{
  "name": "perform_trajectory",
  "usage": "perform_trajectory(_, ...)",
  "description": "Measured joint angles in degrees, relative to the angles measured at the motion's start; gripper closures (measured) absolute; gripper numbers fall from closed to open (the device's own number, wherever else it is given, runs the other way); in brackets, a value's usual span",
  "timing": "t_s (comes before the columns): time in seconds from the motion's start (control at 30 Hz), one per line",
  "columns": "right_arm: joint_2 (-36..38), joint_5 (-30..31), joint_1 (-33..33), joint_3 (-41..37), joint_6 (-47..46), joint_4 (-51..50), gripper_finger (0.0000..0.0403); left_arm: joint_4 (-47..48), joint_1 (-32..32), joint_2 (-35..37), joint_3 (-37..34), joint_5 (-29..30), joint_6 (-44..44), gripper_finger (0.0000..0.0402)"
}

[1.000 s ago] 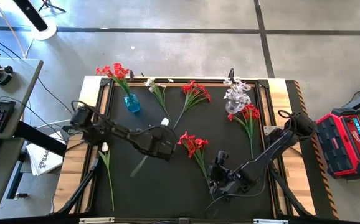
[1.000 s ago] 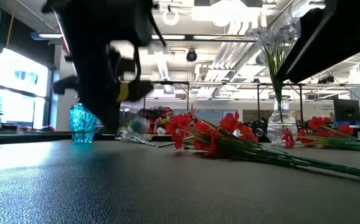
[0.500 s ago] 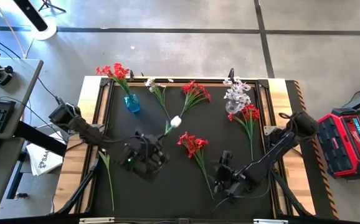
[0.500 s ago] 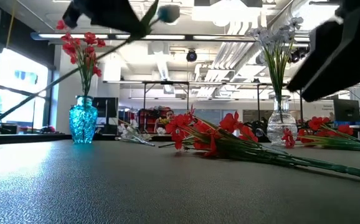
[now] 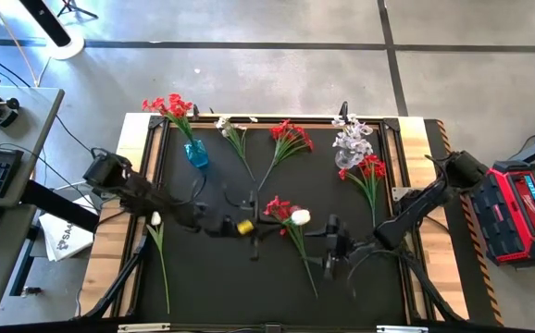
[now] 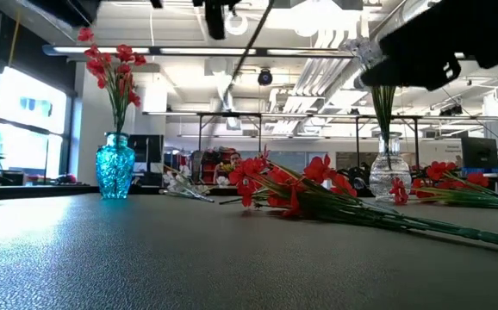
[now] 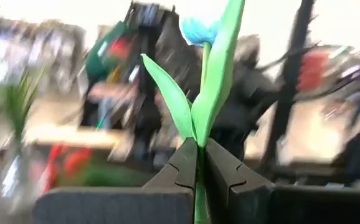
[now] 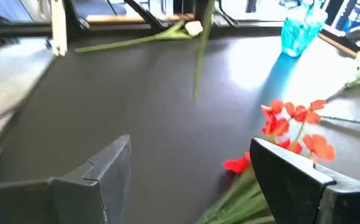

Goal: Sort flowers into vase by color
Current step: Put the white flower into the transparent vase

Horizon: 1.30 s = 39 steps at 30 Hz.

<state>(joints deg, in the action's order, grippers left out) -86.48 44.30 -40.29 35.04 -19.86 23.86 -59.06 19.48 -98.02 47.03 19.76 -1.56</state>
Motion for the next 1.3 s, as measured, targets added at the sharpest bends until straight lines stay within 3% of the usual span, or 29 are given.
perform_trajectory(0.1,0.0,0.36,0.12,0.05,2.17,2.76,0.0128,-10.86,-2.85,-1.62,-1.6,-7.52,1.59,0.0401)
perform_trajectory(0.23,0.0,0.65,1.01,1.4,10.04,8.16,0.0128,-16.62,-4.11,-4.21,-1.49,-13.85,1.69,0.0401)
perform_trajectory(0.47,0.0,0.85,4.05,6.12,22.05,14.58,0.0139,-17.47,-2.91,-7.3,1.1,-15.76,2.25,0.0401)
perform_trajectory(0.6,0.0,-1.27,5.62,8.67,24.88,14.59,0.0188,-17.27,-2.52,-7.45,1.59,-15.9,2.83,0.0401)
perform_trajectory(0.97,0.0,-2.74,6.65,11.09,26.17,12.86,0.0383,-16.11,-2.52,-7.45,1.59,-15.94,3.32,0.0401)
perform_trajectory(1.13,0.0,-2.58,6.65,11.09,24.46,11.58,0.0393,-14.7,-2.52,-7.45,1.59,-14.87,3.15,0.0398)
perform_trajectory(1.3,-0.04,-0.36,6.15,11.0,22.18,9.51,0.04,-8.46,-2.59,-6.38,1.6,-12.36,1.81,0.035)
